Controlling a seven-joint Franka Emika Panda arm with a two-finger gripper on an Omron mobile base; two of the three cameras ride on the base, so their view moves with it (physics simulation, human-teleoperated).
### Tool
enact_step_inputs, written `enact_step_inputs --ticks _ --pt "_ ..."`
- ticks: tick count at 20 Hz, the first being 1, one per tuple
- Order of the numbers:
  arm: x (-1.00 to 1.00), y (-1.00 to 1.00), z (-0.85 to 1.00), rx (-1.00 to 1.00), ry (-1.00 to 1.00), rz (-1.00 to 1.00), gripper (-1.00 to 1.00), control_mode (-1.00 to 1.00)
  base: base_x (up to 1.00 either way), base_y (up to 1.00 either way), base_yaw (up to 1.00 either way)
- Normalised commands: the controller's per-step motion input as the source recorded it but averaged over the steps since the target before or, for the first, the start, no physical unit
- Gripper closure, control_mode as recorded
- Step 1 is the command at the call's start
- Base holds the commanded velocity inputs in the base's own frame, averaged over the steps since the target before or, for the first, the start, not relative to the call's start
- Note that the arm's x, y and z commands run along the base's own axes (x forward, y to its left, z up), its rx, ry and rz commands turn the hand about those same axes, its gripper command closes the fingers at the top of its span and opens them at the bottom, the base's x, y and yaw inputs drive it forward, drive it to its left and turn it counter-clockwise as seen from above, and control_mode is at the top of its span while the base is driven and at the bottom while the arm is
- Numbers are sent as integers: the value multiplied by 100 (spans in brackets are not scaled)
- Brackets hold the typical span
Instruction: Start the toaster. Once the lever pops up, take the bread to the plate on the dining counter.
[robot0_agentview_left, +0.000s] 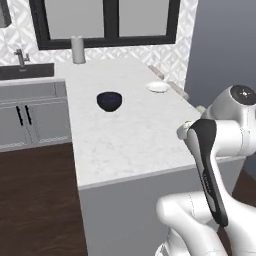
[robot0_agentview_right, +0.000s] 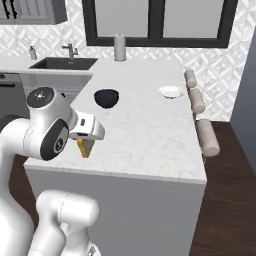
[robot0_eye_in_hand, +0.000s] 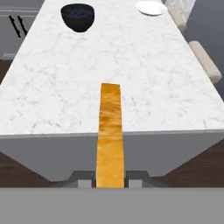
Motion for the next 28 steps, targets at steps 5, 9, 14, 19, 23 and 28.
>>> enact_step_inputs --ticks 5,9,14,19,23,28 --pt "0 0 0 0 0 0 100 100 7 -100 -1" --pt "0 0 0 0 0 0 100 100 33 -100 4" --pt "0 0 0 0 0 0 100 100 53 -100 11" --pt "0 0 0 0 0 0 100 100 62 -100 15" --pt "0 0 0 0 0 0 100 100 80 -98 23" --pt "0 0 0 0 0 0 100 100 99 -81 38"
